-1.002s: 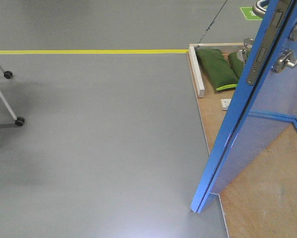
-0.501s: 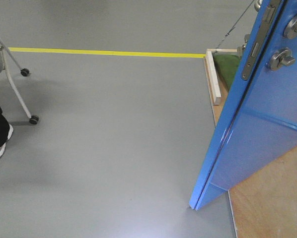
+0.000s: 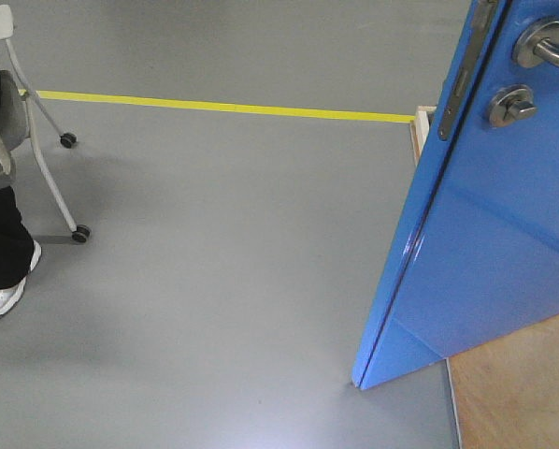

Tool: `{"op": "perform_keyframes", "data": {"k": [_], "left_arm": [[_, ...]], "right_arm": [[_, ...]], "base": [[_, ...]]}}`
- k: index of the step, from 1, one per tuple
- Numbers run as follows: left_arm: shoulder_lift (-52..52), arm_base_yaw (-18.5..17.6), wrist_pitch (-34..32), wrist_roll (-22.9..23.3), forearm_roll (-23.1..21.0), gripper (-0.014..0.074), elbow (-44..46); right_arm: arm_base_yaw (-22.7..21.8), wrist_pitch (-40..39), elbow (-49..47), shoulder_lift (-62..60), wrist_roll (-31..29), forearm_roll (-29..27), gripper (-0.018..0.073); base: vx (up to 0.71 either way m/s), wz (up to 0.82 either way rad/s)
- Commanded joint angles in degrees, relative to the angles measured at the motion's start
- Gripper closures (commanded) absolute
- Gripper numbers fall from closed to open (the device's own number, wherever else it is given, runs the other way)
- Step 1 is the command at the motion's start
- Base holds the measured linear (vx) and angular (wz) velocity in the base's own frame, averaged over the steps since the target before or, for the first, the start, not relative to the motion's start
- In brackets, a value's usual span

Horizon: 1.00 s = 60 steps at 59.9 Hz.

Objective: Move to blue door and open it

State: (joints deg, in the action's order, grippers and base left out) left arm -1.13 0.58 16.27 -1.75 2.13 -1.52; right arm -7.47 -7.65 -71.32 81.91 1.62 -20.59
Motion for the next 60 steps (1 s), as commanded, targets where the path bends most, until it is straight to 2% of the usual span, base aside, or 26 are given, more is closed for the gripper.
{"op": "perform_keyframes", "data": {"k": [1, 60], "left_arm": [[-0.33, -0.37, -4.94, 0.14, -0.45, 0.0526, -0.32], [-0.33, -0.37, -4.94, 0.14, -0.45, 0.0526, -0.32]], "right_arm": [[0.4, -3.48, -1.96, -1.23, -0.61, 1.16, 0.0557], [0.4, -3.64, -1.96, -1.18, -0.61, 1.16, 0.0557]], "base": [[0.2, 0.08], [0.26, 0.02]]}}
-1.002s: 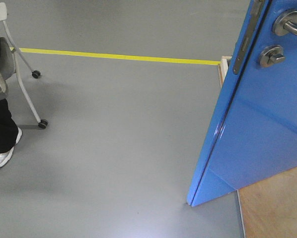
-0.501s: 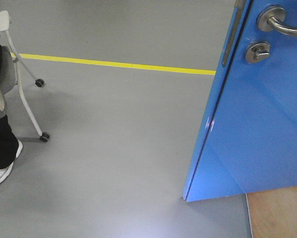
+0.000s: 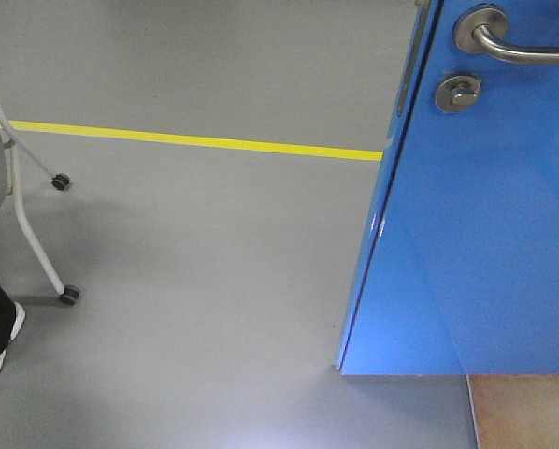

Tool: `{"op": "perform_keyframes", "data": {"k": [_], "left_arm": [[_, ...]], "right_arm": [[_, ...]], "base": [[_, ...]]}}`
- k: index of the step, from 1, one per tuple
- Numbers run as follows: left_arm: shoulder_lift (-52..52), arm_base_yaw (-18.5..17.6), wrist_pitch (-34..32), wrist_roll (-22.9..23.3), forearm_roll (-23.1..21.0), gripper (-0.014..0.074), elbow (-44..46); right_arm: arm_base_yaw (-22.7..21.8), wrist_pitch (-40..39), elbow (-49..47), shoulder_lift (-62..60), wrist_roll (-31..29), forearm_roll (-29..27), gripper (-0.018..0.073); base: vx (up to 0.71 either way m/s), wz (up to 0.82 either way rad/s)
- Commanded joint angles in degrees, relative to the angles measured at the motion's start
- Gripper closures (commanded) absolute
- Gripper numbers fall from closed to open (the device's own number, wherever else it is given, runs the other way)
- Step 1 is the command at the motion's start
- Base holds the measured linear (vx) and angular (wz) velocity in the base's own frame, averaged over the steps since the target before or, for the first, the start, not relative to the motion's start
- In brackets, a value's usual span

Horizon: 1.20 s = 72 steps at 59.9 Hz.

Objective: Move to blue door and open it

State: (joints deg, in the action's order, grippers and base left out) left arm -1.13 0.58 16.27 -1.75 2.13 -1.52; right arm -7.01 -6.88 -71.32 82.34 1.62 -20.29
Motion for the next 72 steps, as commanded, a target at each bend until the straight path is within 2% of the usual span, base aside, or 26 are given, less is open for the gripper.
{"op": "perform_keyframes", "data": {"k": [1, 33, 72], "left_arm": [[-0.33, -0.37, -4.94, 0.14, -0.45, 0.0526, -0.32], [-0.33, -0.37, -4.94, 0.14, -0.45, 0.0526, -0.32], [-0.33, -0.37, -4.94, 0.14, -0.45, 0.0526, -0.32]], "right_arm": [[-0.06, -4.41, -1.96, -1.61, -0.61, 0.87, 0.0557], [-0.06, -4.42, -1.96, -1.49, -0.61, 0.87, 0.0557], [-0.06, -4.05, -1.96, -1.49, -0.61, 0.87, 0.0557]], "base": [[0.27, -0.04], [0.22, -0.05], [0.1, -0.12]]}}
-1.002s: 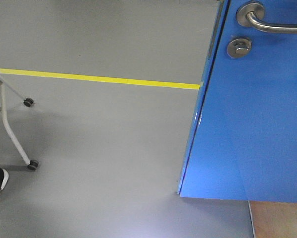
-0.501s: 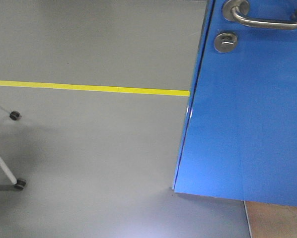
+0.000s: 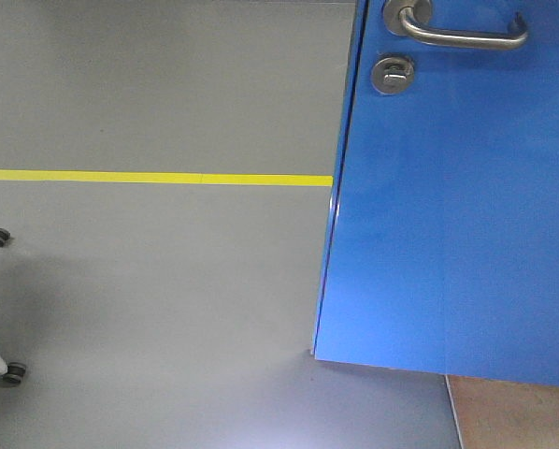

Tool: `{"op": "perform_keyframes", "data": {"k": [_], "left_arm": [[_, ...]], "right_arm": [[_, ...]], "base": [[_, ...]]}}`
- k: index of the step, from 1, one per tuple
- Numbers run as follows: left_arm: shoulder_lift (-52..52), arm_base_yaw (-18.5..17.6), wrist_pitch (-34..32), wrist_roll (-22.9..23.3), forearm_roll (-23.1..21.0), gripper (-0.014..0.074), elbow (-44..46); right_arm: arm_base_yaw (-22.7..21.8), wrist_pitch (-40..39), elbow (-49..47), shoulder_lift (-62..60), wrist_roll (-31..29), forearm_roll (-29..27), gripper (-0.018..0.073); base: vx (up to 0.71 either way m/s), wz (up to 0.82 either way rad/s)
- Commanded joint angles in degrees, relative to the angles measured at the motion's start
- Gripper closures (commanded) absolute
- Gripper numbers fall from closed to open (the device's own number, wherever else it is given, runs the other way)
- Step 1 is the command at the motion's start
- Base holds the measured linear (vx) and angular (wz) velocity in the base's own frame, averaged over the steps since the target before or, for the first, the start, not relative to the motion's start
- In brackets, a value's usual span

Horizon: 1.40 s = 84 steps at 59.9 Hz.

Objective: Move to blue door and open it

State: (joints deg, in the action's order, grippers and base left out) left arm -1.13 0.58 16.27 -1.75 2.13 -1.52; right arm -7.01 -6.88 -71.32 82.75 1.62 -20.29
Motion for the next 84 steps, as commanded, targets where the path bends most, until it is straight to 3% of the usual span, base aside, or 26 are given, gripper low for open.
{"op": "perform_keyframes", "data": {"k": [1, 26, 31, 40, 48, 63, 84], "left_arm": [[-0.33, -0.37, -4.94, 0.14, -0.45, 0.0526, -0.32], [-0.33, -0.37, -4.94, 0.14, -0.45, 0.0526, -0.32], [-0.33, -0.37, -4.94, 0.14, -0.45, 0.0526, -0.32], [-0.33, -0.37, -4.94, 0.14, -0.45, 0.0526, -0.32], [-0.33, -0.37, -4.94, 0.14, -0.45, 0.0526, -0.32], [-0.33, -0.37, -4.94, 0.14, -0.45, 0.0526, -0.32], [-0.33, -0.37, -4.94, 0.14, -0.45, 0.0526, -0.32]], "right_arm": [[-0.06, -4.05, -1.96, -1.9, -0.61, 0.87, 0.0557], [-0.06, -0.98, -1.77, -11.22, -0.61, 2.43, 0.0557], [-0.06, -0.92, -1.71, -14.91, -0.61, 7.12, 0.0557], [-0.06, 0.1, 1.56, -22.95, -0.61, 20.29, 0.0557], [-0.06, 5.0, 8.94, -30.5, -0.61, 26.27, 0.0557], [-0.06, 7.54, 22.95, -45.74, -0.61, 22.24, 0.0557], [-0.06, 10.93, 36.97, -58.83, -0.6, 21.41, 0.0557]], "base": [[0.03, -0.05], [0.0, -0.01], [0.0, 0.0], [0.0, 0.0], [0.0, 0.0], [0.0, 0.0], [0.0, 0.0]]}}
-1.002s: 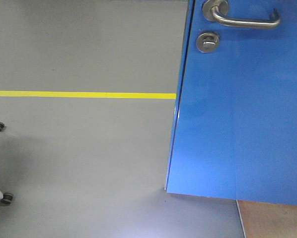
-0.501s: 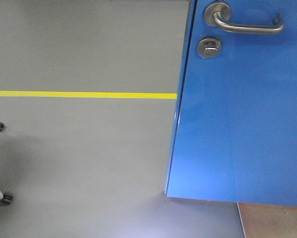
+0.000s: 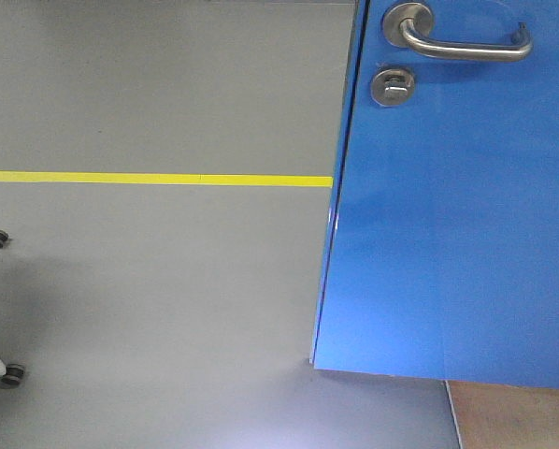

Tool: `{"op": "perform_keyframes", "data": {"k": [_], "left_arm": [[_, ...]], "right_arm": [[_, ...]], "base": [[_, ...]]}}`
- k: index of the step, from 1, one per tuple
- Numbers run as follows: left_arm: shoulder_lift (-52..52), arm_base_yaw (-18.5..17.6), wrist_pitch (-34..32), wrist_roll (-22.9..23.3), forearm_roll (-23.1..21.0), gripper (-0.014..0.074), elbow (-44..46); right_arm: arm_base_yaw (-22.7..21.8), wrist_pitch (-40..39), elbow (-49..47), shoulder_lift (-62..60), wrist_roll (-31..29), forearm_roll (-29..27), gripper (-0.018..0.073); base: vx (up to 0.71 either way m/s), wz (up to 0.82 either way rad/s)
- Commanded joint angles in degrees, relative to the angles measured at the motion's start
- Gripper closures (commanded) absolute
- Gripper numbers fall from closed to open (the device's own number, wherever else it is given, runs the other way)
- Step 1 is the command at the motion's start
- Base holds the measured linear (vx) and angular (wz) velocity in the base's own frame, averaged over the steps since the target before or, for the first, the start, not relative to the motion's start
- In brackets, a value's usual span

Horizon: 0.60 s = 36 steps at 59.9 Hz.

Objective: Move to blue door and open it

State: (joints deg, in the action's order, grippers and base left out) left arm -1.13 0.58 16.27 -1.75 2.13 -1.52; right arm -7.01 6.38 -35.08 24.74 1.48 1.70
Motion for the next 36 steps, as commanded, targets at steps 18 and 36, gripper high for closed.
{"op": "perform_keyframes", "data": {"k": [18, 36], "left_arm": [[-0.33, -0.37, -4.94, 0.14, -0.45, 0.0526, -0.32], [-0.43, -0.37, -4.8, 0.14, -0.45, 0.0526, -0.32]], "right_arm": [[7.11, -2.66, 16.11, -13.47, -0.64, 1.22, 0.0557], [6.45, -6.38, 36.75, -26.23, 1.33, 0.06, 0.0557]], "base": [[0.0, 0.0], [0.0, 0.0]]}}
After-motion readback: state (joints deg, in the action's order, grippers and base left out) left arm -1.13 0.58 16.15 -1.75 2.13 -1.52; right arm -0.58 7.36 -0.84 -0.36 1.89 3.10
